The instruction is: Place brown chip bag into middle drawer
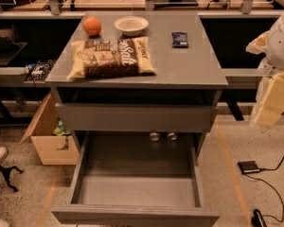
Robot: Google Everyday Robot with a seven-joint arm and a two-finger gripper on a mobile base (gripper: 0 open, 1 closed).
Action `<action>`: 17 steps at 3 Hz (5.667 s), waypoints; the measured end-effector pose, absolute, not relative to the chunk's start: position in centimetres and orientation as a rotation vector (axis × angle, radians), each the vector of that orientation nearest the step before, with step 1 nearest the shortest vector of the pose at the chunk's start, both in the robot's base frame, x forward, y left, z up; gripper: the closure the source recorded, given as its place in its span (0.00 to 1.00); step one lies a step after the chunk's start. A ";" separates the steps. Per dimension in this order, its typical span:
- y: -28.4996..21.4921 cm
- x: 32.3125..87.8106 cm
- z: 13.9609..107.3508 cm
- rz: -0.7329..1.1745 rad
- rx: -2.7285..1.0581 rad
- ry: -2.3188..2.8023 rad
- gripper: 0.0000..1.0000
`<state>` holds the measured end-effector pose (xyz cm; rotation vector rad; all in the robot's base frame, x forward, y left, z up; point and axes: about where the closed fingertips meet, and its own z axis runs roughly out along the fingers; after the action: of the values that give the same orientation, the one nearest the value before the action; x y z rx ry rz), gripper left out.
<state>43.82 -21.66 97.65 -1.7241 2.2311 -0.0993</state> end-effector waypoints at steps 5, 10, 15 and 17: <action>-10.6 58.8 95.5 0.222 -1.323 2.132 0.00; 0.9 65.0 91.5 0.251 -1.143 2.136 0.00; 8.2 73.9 86.3 0.158 -0.994 2.030 0.28; 6.6 72.4 88.7 0.253 -0.948 1.978 0.75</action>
Offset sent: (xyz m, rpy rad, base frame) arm 0.0256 0.0131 -0.0085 0.0981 -0.0192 0.0188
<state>72.36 6.63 88.73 -0.9482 1.9782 0.2531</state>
